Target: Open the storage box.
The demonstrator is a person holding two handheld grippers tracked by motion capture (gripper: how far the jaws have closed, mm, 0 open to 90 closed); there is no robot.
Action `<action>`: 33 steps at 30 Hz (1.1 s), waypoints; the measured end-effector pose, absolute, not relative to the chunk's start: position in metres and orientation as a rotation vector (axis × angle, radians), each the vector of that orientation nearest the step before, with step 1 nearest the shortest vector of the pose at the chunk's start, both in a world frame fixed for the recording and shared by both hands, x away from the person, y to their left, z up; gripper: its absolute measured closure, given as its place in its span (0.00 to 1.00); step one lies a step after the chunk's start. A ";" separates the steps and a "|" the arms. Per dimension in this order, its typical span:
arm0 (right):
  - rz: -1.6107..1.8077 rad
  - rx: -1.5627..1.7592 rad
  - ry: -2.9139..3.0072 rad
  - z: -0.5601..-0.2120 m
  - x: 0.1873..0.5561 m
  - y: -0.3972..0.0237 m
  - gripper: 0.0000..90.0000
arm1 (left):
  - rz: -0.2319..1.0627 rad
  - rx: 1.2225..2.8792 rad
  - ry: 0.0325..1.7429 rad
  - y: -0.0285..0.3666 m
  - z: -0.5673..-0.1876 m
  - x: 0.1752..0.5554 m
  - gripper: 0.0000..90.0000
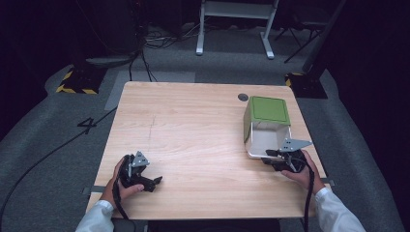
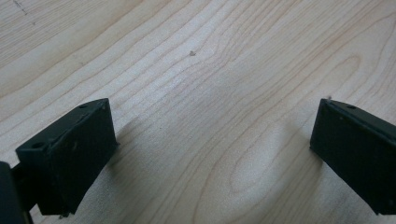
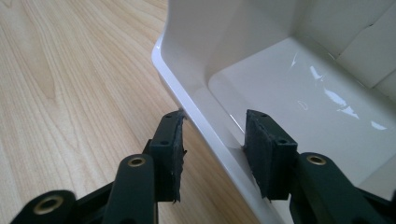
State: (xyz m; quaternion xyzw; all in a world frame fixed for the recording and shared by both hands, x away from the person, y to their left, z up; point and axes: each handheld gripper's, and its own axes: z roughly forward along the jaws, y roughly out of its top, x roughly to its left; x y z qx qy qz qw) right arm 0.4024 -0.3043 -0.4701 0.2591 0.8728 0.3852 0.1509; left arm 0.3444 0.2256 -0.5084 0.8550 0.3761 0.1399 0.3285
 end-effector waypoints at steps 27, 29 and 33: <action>1.086 0.699 2.515 -0.471 0.381 -0.306 0.66 | 0.366 2.236 0.985 0.226 -0.509 0.344 0.00; 1.088 0.699 2.518 -0.471 0.379 -0.307 0.66 | 0.366 2.236 0.986 0.226 -0.509 0.344 0.00; 1.090 0.697 2.521 -0.471 0.376 -0.308 0.66 | 0.367 2.238 0.987 0.226 -0.508 0.344 0.00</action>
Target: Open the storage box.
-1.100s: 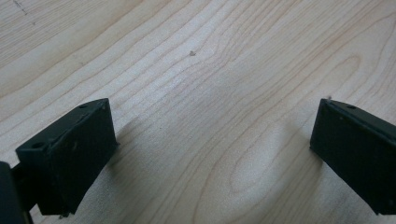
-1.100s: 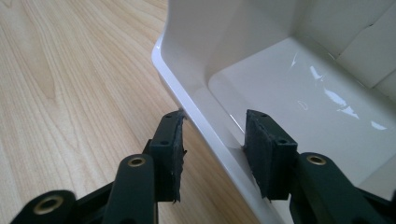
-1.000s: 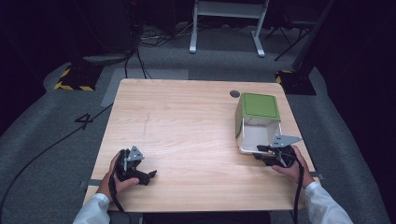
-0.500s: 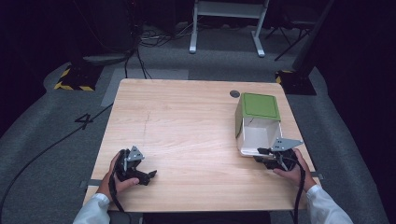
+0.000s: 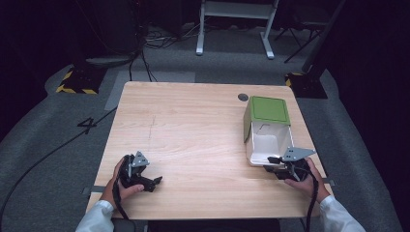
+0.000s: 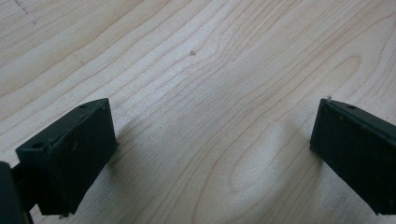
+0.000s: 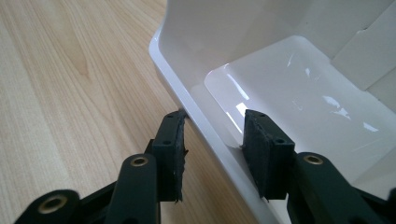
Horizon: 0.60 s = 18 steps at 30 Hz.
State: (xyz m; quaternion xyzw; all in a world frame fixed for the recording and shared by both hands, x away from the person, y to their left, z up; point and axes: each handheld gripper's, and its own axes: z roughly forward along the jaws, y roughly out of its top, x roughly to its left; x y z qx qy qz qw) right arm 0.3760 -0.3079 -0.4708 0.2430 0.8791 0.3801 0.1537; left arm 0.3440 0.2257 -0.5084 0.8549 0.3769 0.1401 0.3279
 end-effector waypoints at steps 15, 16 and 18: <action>1.105 0.687 2.521 -0.468 0.370 -0.310 0.66 | 0.367 2.238 0.987 0.226 -0.508 0.344 0.00; 1.113 0.687 2.517 -0.467 0.369 -0.310 0.65 | 0.366 2.237 0.986 0.226 -0.508 0.344 0.00; 1.118 0.685 2.513 -0.465 0.369 -0.311 0.63 | 0.367 2.238 0.987 0.226 -0.508 0.344 0.00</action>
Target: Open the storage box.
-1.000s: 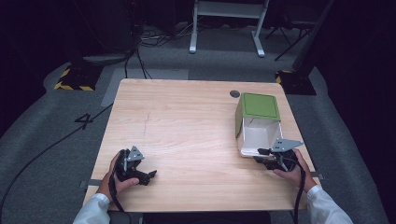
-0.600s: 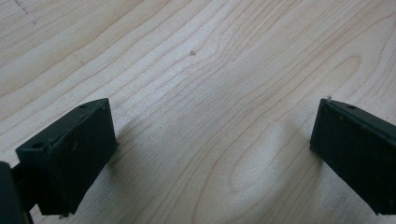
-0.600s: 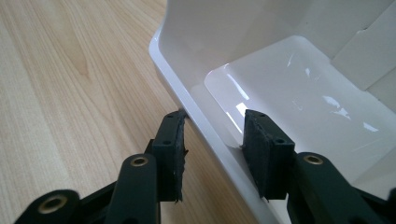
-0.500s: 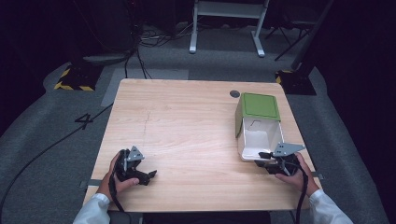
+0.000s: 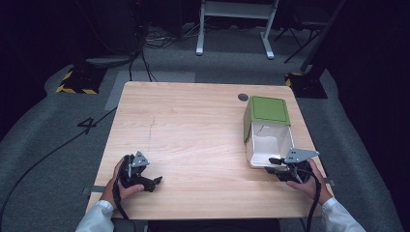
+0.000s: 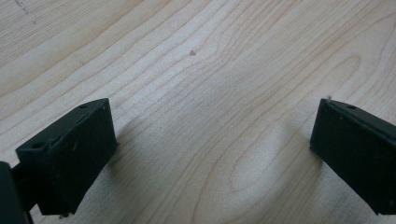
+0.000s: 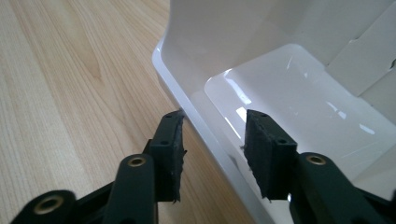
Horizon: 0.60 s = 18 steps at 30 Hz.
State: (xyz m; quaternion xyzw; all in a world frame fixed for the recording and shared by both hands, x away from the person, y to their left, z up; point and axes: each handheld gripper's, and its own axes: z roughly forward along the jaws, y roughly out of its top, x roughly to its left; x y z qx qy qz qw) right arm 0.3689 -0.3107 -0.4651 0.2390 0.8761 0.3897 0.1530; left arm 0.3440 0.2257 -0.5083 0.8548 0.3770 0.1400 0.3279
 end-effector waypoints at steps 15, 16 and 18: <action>1.198 0.679 2.434 -0.446 0.356 -0.320 0.47 | 0.366 2.238 0.986 0.226 -0.508 0.344 0.01; 1.198 0.679 2.434 -0.446 0.356 -0.320 0.47 | 0.366 2.238 0.986 0.226 -0.508 0.344 0.00; 1.202 0.673 2.426 -0.443 0.350 -0.323 0.43 | 0.367 2.236 0.986 0.226 -0.508 0.344 0.00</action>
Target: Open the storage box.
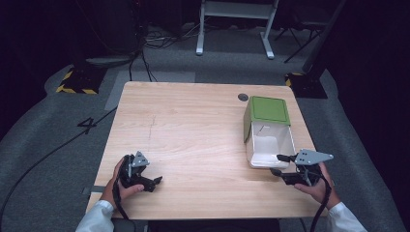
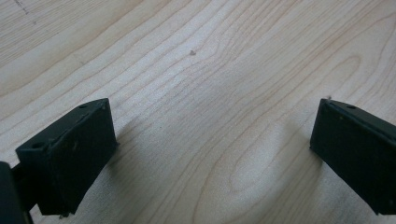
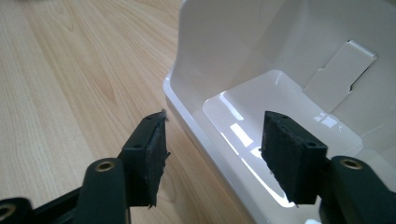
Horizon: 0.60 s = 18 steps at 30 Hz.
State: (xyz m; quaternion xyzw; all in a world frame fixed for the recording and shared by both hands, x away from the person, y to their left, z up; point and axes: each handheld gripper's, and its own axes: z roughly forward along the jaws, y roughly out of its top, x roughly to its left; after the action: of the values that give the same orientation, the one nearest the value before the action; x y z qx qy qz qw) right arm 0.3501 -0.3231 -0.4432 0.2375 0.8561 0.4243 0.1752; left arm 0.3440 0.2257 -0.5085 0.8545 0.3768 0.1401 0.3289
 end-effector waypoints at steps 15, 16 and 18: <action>1.153 0.702 2.405 -0.453 0.316 -0.349 0.33 | 0.367 2.236 0.987 0.226 -0.508 0.344 0.01; 1.150 0.705 2.406 -0.454 0.314 -0.351 0.32 | 0.367 2.238 0.987 0.226 -0.508 0.344 0.00; 1.141 0.721 2.400 -0.458 0.312 -0.355 0.31 | 0.366 2.237 0.987 0.226 -0.508 0.344 0.00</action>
State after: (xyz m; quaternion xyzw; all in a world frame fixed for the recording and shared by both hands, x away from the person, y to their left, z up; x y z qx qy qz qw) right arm 0.3124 -0.3552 -0.4579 0.2570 0.8553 0.4067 0.1926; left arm 0.3440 0.2257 -0.5084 0.8547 0.3769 0.1398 0.3284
